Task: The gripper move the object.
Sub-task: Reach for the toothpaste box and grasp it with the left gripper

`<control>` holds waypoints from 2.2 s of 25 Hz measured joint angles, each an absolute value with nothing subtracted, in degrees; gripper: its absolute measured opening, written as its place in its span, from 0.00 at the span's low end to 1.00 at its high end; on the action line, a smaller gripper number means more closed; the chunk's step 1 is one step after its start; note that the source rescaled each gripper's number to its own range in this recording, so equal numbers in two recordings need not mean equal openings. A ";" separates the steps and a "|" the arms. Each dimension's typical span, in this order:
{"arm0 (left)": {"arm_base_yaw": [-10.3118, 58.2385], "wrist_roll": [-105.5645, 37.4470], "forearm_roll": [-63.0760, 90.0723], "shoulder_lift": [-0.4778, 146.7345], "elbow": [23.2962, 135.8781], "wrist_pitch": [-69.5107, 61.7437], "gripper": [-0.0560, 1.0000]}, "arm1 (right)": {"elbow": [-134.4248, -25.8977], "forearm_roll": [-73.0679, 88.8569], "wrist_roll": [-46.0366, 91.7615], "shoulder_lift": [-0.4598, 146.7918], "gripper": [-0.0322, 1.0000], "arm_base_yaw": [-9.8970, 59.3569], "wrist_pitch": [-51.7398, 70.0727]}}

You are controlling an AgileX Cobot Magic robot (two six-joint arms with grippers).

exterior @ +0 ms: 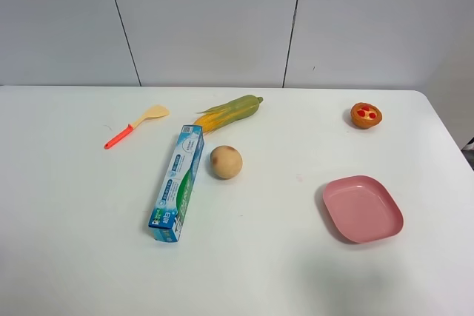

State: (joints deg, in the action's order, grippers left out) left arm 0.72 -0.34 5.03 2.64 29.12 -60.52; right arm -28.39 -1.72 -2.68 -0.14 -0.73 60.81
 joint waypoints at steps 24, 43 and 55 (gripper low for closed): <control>17.84 -23.64 31.68 66.10 30.63 -27.44 0.88 | -28.39 -1.72 -2.68 -0.14 1.00 -0.73 60.81; 29.19 -16.76 26.00 96.86 49.55 -24.02 0.88 | -28.39 -1.72 -2.68 -0.14 1.00 -0.73 60.81; 26.15 -16.58 25.22 105.12 50.04 -19.16 0.88 | -28.39 -1.72 -2.68 -0.14 1.00 -0.73 60.81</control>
State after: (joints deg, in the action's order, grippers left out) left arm 26.15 -16.58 25.22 105.12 50.04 -19.16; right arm -28.39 -1.72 -2.68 -0.14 -0.73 60.81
